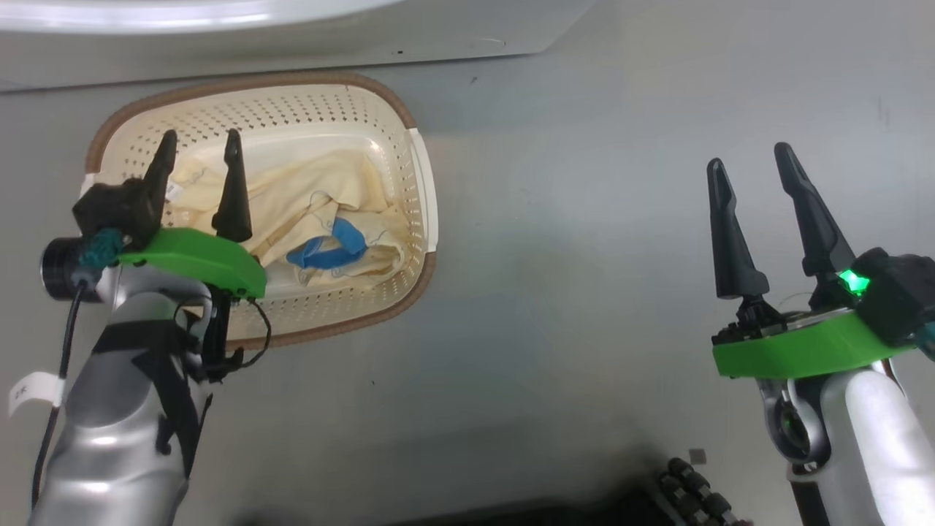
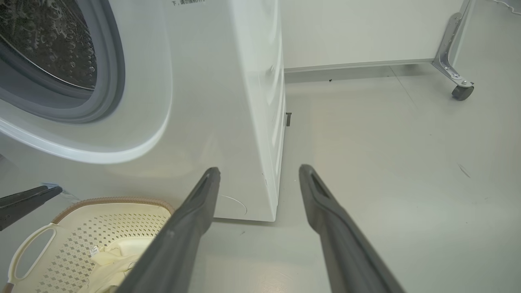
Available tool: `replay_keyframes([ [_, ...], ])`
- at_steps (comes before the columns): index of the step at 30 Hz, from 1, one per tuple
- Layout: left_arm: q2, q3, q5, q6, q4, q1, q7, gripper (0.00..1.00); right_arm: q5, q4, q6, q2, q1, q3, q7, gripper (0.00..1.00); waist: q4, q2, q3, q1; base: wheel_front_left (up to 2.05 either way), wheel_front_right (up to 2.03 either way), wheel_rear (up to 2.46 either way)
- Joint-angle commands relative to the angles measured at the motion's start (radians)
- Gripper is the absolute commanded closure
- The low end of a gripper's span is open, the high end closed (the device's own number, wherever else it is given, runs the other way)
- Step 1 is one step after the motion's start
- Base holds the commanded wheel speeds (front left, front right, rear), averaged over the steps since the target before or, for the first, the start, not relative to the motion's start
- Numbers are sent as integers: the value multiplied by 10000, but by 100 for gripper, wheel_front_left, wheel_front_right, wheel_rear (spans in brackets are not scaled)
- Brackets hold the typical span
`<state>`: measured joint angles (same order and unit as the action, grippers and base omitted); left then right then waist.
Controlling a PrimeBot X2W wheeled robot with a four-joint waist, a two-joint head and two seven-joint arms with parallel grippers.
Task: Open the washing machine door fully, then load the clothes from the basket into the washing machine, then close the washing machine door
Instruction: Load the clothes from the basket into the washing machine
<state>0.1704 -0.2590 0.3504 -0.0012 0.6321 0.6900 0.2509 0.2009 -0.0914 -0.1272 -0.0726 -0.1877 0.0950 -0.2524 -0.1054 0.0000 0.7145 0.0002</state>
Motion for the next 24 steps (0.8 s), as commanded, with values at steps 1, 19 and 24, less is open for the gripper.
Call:
replay_keyframes([
  [1,209,407,78,-133,88,200,104,0,-115,-357,-35,-151,-62,151,-93,0,107,0,365,-2,0,0,0],
  [19,-308,39,-347,-803,3115,1248,95,0,-127,-350,-35,-72,-398,306,-93,0,9,0,1317,-2,0,0,0],
  [24,-401,-256,-429,-982,4047,1698,75,0,-128,-350,-35,-44,-431,342,-93,0,-95,0,1542,-2,0,0,0],
])
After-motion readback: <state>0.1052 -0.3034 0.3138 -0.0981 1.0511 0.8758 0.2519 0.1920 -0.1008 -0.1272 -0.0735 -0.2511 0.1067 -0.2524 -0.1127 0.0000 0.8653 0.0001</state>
